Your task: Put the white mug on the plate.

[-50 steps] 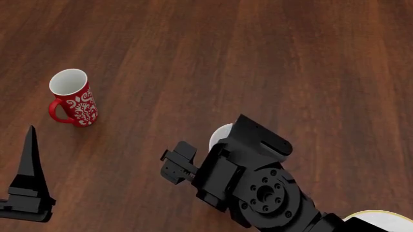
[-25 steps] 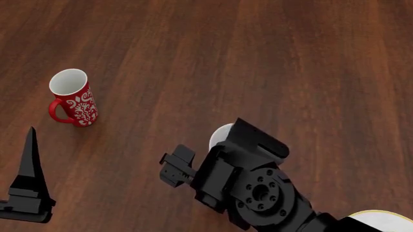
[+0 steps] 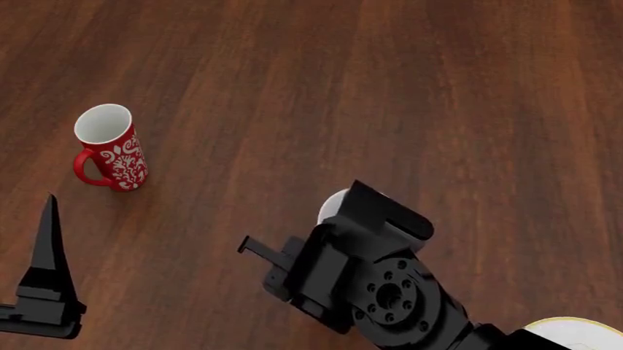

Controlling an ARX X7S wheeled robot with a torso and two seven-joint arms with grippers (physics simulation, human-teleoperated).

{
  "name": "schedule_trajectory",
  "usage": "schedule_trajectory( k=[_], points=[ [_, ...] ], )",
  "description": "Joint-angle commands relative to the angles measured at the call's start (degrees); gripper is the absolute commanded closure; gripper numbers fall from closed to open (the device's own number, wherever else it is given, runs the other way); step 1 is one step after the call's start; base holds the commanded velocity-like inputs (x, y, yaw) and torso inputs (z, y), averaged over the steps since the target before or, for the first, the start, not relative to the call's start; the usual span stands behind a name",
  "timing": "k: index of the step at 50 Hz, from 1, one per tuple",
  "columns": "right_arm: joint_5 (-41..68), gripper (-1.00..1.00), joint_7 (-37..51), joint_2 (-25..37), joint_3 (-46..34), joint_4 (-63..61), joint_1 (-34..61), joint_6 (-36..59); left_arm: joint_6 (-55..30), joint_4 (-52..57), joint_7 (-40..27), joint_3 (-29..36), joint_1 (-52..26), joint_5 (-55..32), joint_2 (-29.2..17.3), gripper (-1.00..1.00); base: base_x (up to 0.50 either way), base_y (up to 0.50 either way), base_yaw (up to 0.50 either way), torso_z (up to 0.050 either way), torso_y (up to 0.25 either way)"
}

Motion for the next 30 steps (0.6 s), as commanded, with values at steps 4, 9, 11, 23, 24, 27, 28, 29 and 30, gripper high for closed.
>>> schedule_trajectory(
  k=[4, 9, 11, 23, 24, 27, 28, 29, 30],
  points=[
    [-2.2, 1.00, 3.5, 2.6, -1.1, -5.1, -1.1, -0.5, -0.3, 0.4, -0.1, 0.3, -0.1, -0.2, -0.1, -1.00, 0.00, 0.00, 0.00, 0.000, 0.000],
    [-4.3, 1.00, 6.1, 4.5, -2.0, -9.2, -1.1, -1.3, 0.1, 0.1, 0.1, 0.5, -0.2, -0.3, 0.1, -1.00, 0.00, 0.00, 0.00, 0.000, 0.000],
    [-4.3, 1.00, 6.5, 5.2, -2.1, -10.4, -1.2, -1.1, 0.1, 0.1, 0.1, 0.4, -0.3, -0.6, 0.1, -1.00, 0.00, 0.00, 0.00, 0.000, 0.000],
    [-6.9, 1.00, 10.6, 9.8, -2.9, -18.5, -1.7, -1.9, 0.0, 0.6, 0.1, 0.9, -0.3, -0.6, 0.1, -1.00, 0.00, 0.00, 0.00, 0.000, 0.000],
    [-7.3, 1.00, 10.7, 10.2, -3.1, -19.2, -1.5, -1.7, 0.2, 0.5, 0.1, 0.9, -0.2, -0.5, 0.1, -1.00, 0.00, 0.00, 0.00, 0.000, 0.000],
    [-7.9, 1.00, 11.5, 11.1, -3.3, -20.9, -1.7, -2.0, -0.1, 0.8, 0.0, 0.9, -0.3, -0.6, 0.1, -1.00, 0.00, 0.00, 0.00, 0.000, 0.000],
    [-8.2, 1.00, 11.8, 11.4, -3.3, -21.3, -1.7, -2.1, -0.1, 0.8, 0.0, 0.9, -0.2, -0.6, 0.1, -1.00, 0.00, 0.00, 0.00, 0.000, 0.000],
    [-8.4, 1.00, 11.9, 11.6, -3.4, -21.6, -1.6, -2.0, -0.1, 0.8, 0.0, 0.9, -0.2, -0.6, 0.1, -1.00, 0.00, 0.00, 0.00, 0.000, 0.000],
    [-8.6, 1.00, 12.1, 11.9, -3.5, -22.1, -1.6, -2.0, -0.1, 0.8, 0.0, 0.9, -0.2, -0.6, 0.1, -1.00, 0.00, 0.00, 0.00, 0.000, 0.000]
  ],
)
